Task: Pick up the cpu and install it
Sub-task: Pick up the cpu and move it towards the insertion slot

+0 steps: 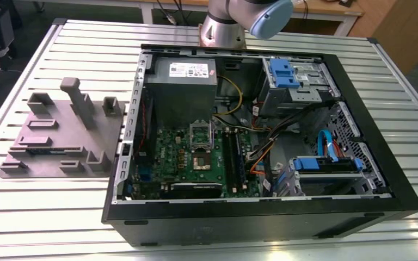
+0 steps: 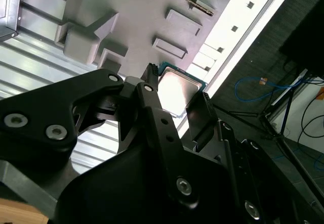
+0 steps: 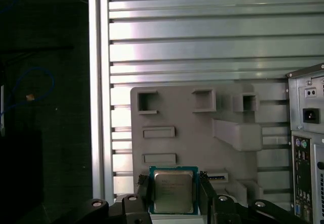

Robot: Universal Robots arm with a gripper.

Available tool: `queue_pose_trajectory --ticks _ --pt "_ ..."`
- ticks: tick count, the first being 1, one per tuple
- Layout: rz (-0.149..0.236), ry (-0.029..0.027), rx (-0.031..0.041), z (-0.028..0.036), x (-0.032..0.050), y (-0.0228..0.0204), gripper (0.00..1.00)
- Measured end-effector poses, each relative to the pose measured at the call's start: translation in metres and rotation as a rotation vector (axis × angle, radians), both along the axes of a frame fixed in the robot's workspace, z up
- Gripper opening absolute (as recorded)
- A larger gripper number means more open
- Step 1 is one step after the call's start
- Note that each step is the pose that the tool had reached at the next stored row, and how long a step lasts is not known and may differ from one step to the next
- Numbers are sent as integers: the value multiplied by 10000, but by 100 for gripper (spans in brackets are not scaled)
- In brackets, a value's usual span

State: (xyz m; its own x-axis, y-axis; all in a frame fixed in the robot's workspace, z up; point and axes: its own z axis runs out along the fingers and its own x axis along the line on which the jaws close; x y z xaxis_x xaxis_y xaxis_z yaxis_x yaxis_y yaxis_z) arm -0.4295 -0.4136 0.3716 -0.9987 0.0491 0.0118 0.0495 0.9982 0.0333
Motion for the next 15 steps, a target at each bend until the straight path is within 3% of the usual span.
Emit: queue_pose_trajectory --ticks 15 --pt "0 1 1 0 37 0 47"
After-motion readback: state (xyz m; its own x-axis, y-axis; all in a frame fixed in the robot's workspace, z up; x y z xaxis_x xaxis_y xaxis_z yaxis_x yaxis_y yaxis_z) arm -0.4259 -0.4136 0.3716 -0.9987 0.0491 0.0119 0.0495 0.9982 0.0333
